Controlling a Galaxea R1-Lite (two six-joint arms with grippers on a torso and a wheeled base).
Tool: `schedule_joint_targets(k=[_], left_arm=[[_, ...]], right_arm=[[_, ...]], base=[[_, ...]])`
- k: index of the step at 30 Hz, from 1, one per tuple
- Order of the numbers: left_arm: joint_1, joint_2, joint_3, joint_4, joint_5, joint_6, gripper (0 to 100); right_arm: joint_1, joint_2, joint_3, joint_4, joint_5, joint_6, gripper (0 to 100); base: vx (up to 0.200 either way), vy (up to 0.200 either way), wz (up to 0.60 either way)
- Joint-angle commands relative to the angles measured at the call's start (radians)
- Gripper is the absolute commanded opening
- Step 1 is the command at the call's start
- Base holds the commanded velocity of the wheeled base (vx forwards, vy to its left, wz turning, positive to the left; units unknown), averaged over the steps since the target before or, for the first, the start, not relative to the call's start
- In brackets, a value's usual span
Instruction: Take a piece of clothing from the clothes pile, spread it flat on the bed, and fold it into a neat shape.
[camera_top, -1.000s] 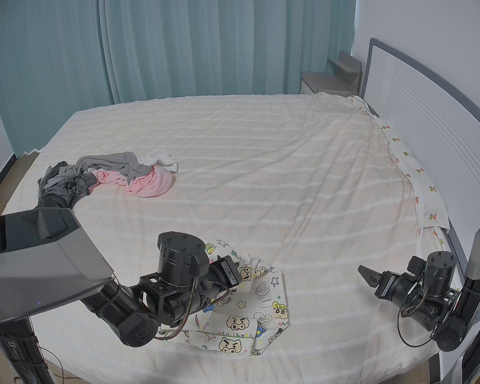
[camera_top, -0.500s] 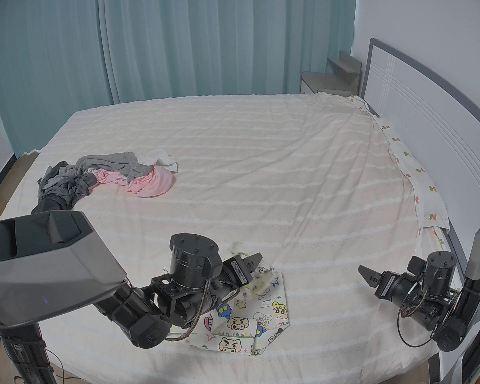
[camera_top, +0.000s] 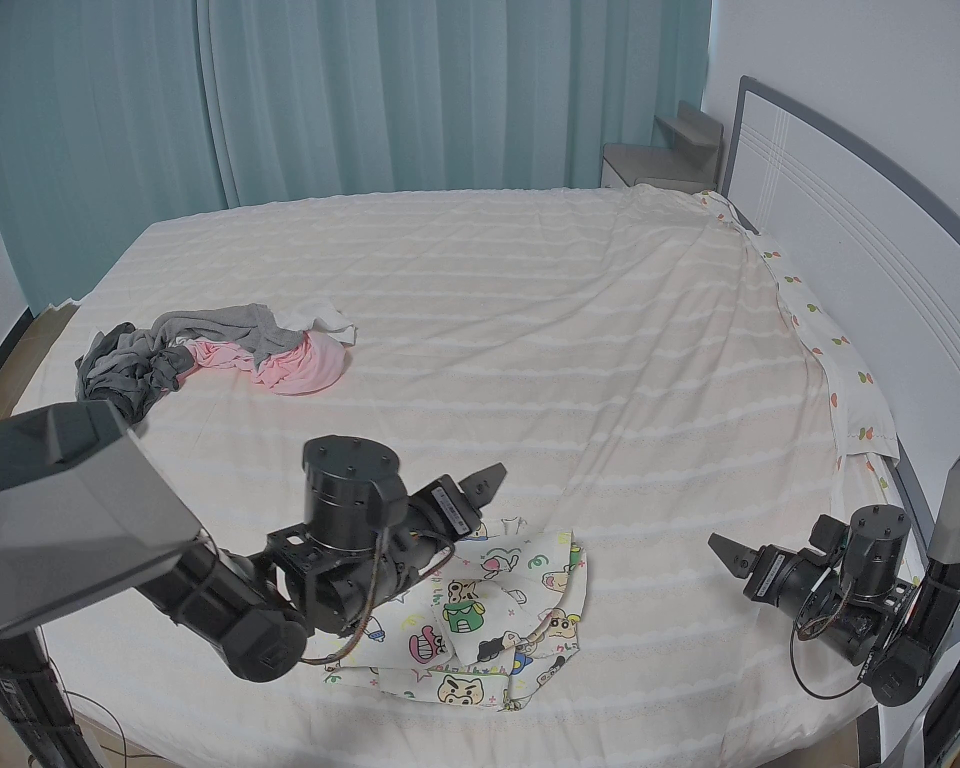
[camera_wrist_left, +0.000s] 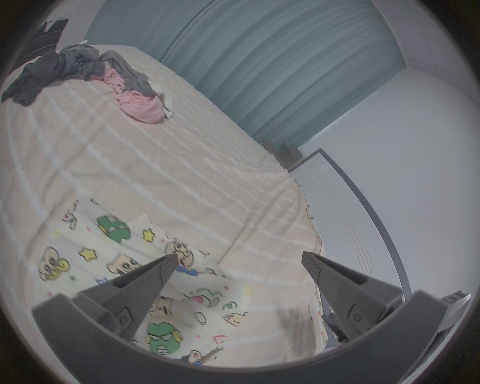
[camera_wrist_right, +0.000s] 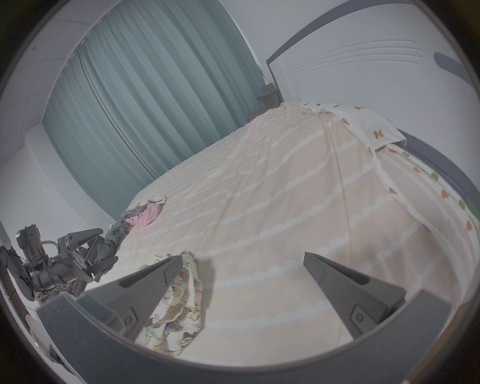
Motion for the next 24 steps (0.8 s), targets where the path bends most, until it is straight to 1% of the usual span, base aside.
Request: schedule_joint_targets(k=[1,3,5,6,7,8,9,10,12,13,14,16,17,20,22,24], left_arm=[[0.129,-0.131,0.143,0.0,-0.046,-0.004,100],[0.206,-0.171,0.218,-0.003,-0.093,-0.021,100],[0.284,-0.209,0.272,-0.006,-0.164,-0.087,100],[0.338,-0.237,0.308,-0.006,-0.231,-0.142,100],[0.379,-0.251,0.339,-0.008,-0.287,-0.17,100],[0.4,-0.257,0.358,-0.008,-0.316,-0.179,100],[0.44,-0.26,0.391,-0.009,-0.374,-0.185,100],[0.468,-0.257,0.417,-0.012,-0.416,-0.185,100],[0.5,-0.246,0.445,-0.031,-0.466,-0.188,100],[0.502,-0.244,0.445,-0.032,-0.468,-0.188,100],[0.515,-0.203,0.454,-0.072,-0.481,-0.185,100],[0.522,-0.162,0.466,-0.115,-0.481,-0.185,100],[0.522,-0.16,0.468,-0.118,-0.481,-0.185,100],[0.523,-0.073,0.508,-0.209,-0.481,-0.179,100],[0.526,-0.016,0.534,-0.304,-0.478,-0.179,100],[0.529,0.016,0.554,-0.37,-0.478,-0.179,100]], right_arm=[[0.155,-0.024,0.012,-0.013,0.053,0.15,100],[0.219,-0.035,0.015,-0.013,0.115,0.229,100],[0.253,-0.029,0.005,-0.013,0.17,0.283,100],[0.263,-0.025,-0.005,-0.013,0.194,0.306,100],[0.273,-0.027,-0.024,-0.013,0.208,0.317,100],[0.279,-0.029,-0.038,-0.012,0.214,0.323,100],[0.302,-0.024,-0.064,-0.012,0.225,0.335,100],[0.331,-0.013,-0.082,-0.012,0.228,0.348,100],[0.382,0.027,-0.104,-0.012,0.227,0.363,100],[0.385,0.03,-0.105,-0.012,0.227,0.364,100],[0.435,0.091,-0.13,-0.012,0.222,0.369,100],[0.472,0.151,-0.153,-0.013,0.216,0.375,100],[0.474,0.156,-0.154,-0.013,0.216,0.377,100],[0.514,0.226,-0.214,-0.012,0.208,0.377,100],[0.532,0.249,-0.257,-0.012,0.202,0.374,100],[0.546,0.266,-0.283,-0.012,0.196,0.372,100]], base=[[0.0,0.0,0.0],[0.0,0.0,0.0],[0.0,0.0,0.0],[0.0,0.0,0.0],[0.0,0.0,0.0],[0.0,0.0,0.0],[0.0,0.0,0.0],[0.0,0.0,0.0],[0.0,0.0,0.0],[0.0,0.0,0.0],[0.0,0.0,0.0],[0.0,0.0,0.0],[0.0,0.0,0.0],[0.0,0.0,0.0],[0.0,0.0,0.0],[0.0,0.0,0.0]])
